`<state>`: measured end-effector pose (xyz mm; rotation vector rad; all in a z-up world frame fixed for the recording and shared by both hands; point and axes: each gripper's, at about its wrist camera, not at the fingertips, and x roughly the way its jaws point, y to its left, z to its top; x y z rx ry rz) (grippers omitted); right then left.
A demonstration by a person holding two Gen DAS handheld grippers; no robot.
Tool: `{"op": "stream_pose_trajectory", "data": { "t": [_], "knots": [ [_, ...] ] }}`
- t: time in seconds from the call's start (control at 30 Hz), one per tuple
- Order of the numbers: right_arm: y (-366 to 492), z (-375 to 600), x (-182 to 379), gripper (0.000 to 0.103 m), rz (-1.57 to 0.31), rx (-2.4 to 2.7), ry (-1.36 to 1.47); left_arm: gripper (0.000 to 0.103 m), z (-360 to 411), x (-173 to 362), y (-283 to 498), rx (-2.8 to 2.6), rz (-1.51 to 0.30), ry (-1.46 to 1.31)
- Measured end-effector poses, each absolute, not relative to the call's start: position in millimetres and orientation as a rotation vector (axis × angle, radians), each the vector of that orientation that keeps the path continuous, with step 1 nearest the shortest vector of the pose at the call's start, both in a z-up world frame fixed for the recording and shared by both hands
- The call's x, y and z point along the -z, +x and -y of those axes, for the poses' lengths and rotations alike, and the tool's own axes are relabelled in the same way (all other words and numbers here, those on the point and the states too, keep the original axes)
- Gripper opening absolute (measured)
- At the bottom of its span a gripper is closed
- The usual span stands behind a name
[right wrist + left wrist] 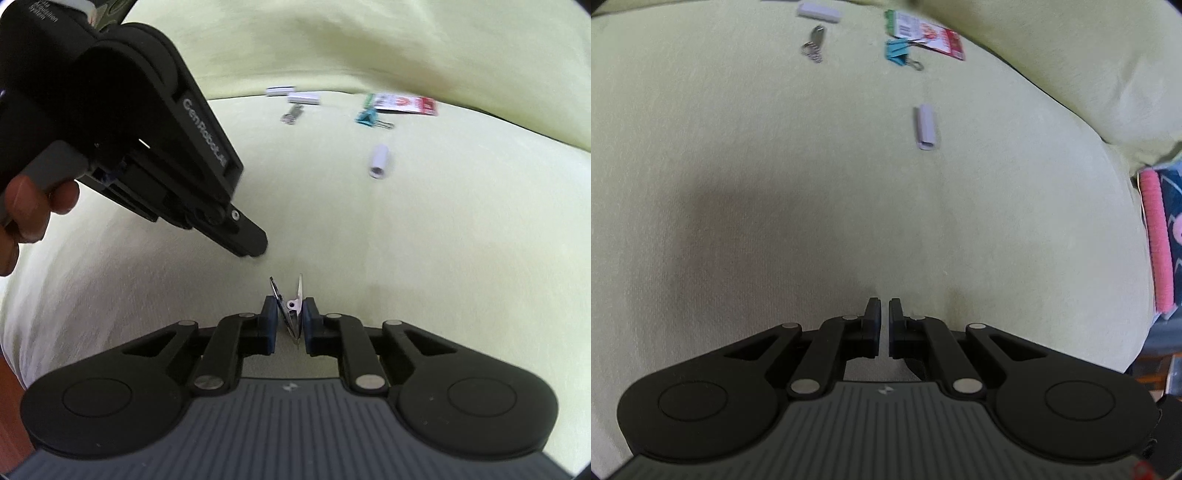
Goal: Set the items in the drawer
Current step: 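Carry the metal clip in the right gripper toward the wooden drawer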
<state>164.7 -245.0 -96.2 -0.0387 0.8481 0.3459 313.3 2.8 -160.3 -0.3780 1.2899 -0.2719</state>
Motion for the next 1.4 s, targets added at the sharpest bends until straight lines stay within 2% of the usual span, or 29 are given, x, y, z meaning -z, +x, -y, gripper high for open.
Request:
{"op": "stream_pose_trajectory", "data": {
  "t": [0.3, 0.83, 1.23, 1.4],
  "knots": [
    [103.2, 272.3, 68.4, 0.012, -0.812, -0.159, 0.072, 0.0, 44.5, 140.0, 285.1, 0.409, -1.285, -0.29],
    [-73.8, 345.0, 4.6, 0.012, -0.725, 0.175, 0.177, 0.0, 183.1, 95.5, 164.7, 0.591, -1.273, -0.03],
    [-94.6, 356.5, 7.7, 0.012, -0.672, 0.384, 0.251, 0.0, 251.1, 62.7, 85.4, 0.735, -1.162, 0.201],
    [-135.5, 366.3, 6.9, 0.012, -0.666, 0.491, 0.274, 0.0, 273.7, 54.2, 41.0, 0.83, -1.123, 0.295]
  ]
}}
